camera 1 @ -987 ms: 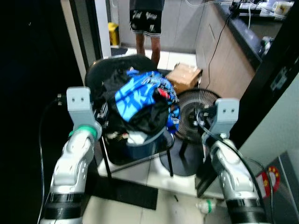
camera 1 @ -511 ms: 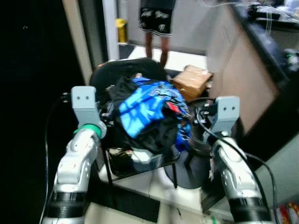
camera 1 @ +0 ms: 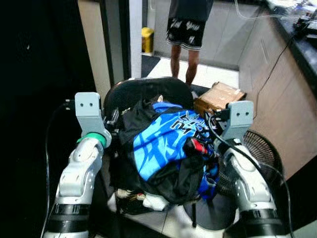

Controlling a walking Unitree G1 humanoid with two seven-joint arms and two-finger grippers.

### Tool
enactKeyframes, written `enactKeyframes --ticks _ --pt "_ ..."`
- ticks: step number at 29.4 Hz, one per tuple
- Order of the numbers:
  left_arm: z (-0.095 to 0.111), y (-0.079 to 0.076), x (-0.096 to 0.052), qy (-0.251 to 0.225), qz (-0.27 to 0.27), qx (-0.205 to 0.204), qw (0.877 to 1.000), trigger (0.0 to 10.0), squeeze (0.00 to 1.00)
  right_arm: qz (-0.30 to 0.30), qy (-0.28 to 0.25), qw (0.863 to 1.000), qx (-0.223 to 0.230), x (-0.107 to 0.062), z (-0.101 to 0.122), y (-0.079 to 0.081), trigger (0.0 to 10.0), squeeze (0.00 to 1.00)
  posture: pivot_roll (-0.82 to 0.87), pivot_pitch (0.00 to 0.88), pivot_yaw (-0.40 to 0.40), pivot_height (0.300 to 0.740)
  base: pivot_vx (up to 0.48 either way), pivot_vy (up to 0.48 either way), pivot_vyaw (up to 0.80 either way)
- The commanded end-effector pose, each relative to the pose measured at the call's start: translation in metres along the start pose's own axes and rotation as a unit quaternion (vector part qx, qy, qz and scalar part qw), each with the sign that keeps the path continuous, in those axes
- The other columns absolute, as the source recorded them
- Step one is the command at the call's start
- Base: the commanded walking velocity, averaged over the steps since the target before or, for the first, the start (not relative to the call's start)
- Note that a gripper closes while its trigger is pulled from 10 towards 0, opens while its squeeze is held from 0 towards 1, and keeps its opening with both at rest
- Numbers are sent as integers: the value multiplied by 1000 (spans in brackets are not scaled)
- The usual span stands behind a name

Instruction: Clothes washing

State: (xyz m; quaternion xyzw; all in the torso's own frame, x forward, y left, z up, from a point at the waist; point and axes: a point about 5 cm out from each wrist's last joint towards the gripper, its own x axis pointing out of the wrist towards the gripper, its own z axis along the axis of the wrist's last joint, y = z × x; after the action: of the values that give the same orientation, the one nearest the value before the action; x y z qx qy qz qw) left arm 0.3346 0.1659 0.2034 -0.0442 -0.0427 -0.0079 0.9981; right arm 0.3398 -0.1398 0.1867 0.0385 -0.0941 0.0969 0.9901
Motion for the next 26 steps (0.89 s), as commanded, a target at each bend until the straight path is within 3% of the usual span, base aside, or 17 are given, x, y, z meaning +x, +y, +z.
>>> enactKeyframes --ticks 1,8,15,16,20,21,26 --pt "-3 -2 -1 7 -4 -1 1000 10000 0 -5 12 1000 3 -2 -4 -4 10000 0 86 22 25 740 386 0 -800" --pt "-2 -5 -1 6 -12 7 1000 10000 0 -8 3 1000 -10 -3 -3 -5 10000 0 89 23 28 740 161 0 -114" --pt "0 -6 -1 -5 -14 7 1000 10000 0 32 -25 999 29 0 6 2 10000 0 89 13 33 740 0 0 0" --pt "1 -6 -1 -7 -14 6 1000 10000 0 65 -30 997 36 0 9 8 10000 1000 89 13 33 740 0 0 0" --pt "1 -5 -1 -10 -13 6 1000 10000 0 122 -36 991 39 0 13 19 10000 1000 89 7 35 740 0 0 0" --pt "1 -5 -1 -10 -14 8 1000 10000 0 164 -35 985 27 -2 14 27 10000 1000 89 7 35 740 0 0 0" --pt "0 -5 -2 -9 -17 10 1000 10000 0 212 -28 977 7 -5 13 36 10000 1000 90 3 36 740 0 0 0"
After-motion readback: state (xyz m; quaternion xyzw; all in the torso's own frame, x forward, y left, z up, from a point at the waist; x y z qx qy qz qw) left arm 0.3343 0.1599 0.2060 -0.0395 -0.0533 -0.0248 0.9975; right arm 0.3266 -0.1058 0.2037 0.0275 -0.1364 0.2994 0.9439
